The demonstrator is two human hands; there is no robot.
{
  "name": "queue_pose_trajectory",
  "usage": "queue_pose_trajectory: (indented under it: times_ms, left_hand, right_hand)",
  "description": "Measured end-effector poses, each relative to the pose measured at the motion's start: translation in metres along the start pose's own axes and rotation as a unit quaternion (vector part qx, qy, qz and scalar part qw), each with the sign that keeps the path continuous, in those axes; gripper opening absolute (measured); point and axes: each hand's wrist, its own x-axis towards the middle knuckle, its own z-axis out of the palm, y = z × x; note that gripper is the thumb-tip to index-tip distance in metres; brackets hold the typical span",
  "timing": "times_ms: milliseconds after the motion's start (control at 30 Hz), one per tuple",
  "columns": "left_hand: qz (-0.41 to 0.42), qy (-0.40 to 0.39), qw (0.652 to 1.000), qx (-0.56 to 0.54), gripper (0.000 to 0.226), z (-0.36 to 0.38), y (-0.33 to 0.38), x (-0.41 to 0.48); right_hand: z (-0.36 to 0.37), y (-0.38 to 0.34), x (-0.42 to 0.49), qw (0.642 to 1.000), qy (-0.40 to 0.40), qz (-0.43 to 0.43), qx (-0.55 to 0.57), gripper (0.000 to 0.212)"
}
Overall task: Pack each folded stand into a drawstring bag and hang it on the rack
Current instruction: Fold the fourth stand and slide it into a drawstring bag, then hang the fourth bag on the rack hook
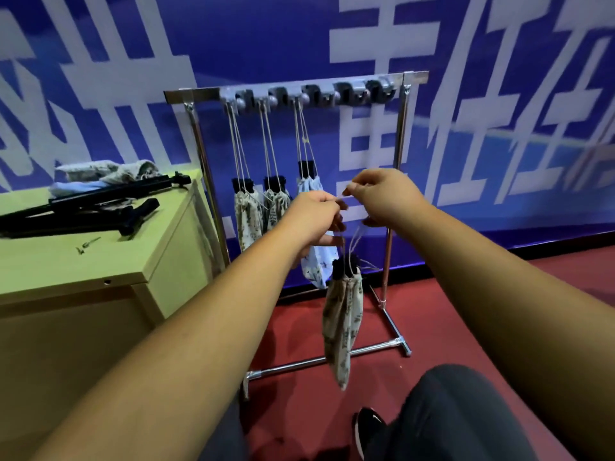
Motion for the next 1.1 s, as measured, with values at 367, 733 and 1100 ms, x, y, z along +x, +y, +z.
queue_pose_trajectory:
  times_ms: [367,733,1100]
  left_hand:
    - [0.056,0.012,0.995,0.081,0.024,0.005,0.059,0.077]
    - [0.184,0.131,0.943,0.243,0.022,0.002,0.088,0.162]
    - [0.269,0.255,0.870,0.326,0.022,-0.014,0.121,0.227]
  right_hand:
    - [-0.018,-0.006,0.083,0.995,0.079,-0.055,0.012,0.023]
    - [-0.008,0.000,0.185,0.986,0.126,-0.106,0.011,0.022]
    - [0.010,-0.033,0.255,0.977,0.174,-0.116,0.042,0.024]
